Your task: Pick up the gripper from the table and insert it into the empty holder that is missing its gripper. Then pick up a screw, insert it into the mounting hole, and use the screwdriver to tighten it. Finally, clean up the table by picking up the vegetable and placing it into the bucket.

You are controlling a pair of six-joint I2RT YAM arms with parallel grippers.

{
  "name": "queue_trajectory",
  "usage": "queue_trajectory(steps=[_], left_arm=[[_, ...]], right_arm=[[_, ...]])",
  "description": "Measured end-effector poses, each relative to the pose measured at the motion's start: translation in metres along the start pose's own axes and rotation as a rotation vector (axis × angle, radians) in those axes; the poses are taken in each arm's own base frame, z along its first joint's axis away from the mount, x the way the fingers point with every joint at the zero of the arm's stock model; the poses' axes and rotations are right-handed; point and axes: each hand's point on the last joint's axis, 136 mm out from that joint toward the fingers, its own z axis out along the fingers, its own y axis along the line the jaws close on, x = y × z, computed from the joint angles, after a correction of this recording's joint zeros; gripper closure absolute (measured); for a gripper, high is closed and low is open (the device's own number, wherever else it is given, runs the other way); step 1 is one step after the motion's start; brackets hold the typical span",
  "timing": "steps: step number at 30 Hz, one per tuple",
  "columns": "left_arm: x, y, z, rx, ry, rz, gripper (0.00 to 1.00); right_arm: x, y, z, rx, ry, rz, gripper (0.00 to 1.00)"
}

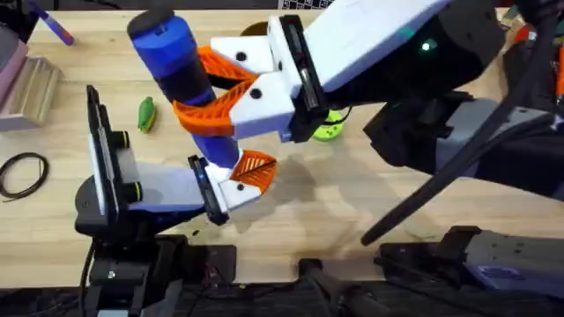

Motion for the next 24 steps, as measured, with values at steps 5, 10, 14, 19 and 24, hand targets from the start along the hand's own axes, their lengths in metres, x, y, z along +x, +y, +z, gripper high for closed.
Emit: queue_trajectory(steps=[5, 10, 14, 19, 24], left_arm=[[0.0, 0.0, 0.0, 0.0, 0.0, 0.0, 0.995], [0.0, 0.0, 0.0, 0.0, 0.0, 0.0, 0.995], [0.0, 0.0, 0.0, 0.0, 0.0, 0.0, 0.995], [0.0, 0.0, 0.0, 0.0, 0.0, 0.0, 0.995], [0.0, 0.0, 0.0, 0.0, 0.0, 0.0, 0.995]], right_arm=[[-0.0002, -0.0001, 0.0, 0.0, 0.0, 0.0, 0.981], [-0.0002, -0.0001, 0.0, 0.0, 0.0, -0.001, 0.981], [0.0001, -0.0001, 0.0, 0.0, 0.0, 0.0, 0.981], [0.002, -0.001, 0.0003, 0.001, 0.003, 0.004, 0.981], [0.004, -0.0021, 0.0005, 0.004, 0.005, 0.008, 0.981]])
